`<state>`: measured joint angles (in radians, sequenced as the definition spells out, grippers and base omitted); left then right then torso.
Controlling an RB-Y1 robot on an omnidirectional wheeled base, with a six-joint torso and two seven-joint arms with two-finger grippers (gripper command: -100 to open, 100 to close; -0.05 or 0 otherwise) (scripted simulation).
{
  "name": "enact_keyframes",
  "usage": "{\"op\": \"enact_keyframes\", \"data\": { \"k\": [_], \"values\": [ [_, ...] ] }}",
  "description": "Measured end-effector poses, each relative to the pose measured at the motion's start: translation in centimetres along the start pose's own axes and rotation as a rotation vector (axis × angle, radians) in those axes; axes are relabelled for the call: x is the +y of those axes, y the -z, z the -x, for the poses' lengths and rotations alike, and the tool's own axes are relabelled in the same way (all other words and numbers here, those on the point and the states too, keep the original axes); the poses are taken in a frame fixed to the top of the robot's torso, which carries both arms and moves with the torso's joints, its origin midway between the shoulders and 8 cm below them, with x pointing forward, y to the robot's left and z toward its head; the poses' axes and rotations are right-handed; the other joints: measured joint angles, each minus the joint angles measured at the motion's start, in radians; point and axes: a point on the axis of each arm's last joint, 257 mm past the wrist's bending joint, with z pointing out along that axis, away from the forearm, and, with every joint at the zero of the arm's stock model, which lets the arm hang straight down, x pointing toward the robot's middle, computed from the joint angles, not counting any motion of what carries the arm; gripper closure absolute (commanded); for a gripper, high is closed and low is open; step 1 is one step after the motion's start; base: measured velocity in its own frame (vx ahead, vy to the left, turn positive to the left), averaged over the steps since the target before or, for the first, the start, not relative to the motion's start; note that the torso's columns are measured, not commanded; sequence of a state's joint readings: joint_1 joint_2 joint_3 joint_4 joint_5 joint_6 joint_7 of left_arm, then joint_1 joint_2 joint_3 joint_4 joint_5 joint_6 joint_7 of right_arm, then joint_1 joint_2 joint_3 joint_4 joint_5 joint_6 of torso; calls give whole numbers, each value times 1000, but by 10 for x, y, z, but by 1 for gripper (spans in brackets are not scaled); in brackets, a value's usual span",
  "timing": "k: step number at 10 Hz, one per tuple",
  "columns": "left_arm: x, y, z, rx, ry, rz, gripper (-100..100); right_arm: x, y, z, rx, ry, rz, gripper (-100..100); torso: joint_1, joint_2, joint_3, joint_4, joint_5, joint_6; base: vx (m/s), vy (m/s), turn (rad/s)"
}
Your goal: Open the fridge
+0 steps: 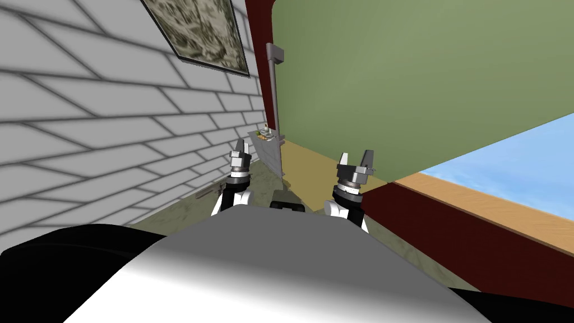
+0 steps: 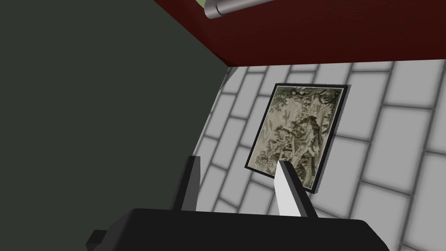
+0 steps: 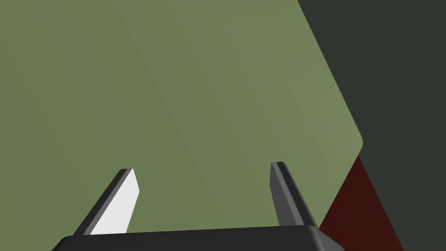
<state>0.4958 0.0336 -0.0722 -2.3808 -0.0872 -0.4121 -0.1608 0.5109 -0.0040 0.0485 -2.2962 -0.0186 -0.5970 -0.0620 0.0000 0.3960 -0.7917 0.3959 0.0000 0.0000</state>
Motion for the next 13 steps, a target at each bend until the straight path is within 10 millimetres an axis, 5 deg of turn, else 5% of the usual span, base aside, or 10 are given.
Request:
{"op": "enact_keyframes", "data": {
  "k": [3,4,6,13],
  "values": [
    [0,0,0,0,0,0,0,0,0,0,0,0,0,0,0,222,-443,221,0,0,0,0,0],
    [0,0,0,0,0,0,0,0,0,0,0,0,0,-100,0,295,-590,295,0,0,21,24,-31],
    [0,0,0,0,0,1,0,-4,2,-2,40,37,-19,-100,3,337,-680,338,1,0,45,74,-53],
    [0,0,0,0,0,1,0,-34,22,7,244,355,-151,-100,2,341,-685,342,1,0,90,153,-122]
  ]
}}
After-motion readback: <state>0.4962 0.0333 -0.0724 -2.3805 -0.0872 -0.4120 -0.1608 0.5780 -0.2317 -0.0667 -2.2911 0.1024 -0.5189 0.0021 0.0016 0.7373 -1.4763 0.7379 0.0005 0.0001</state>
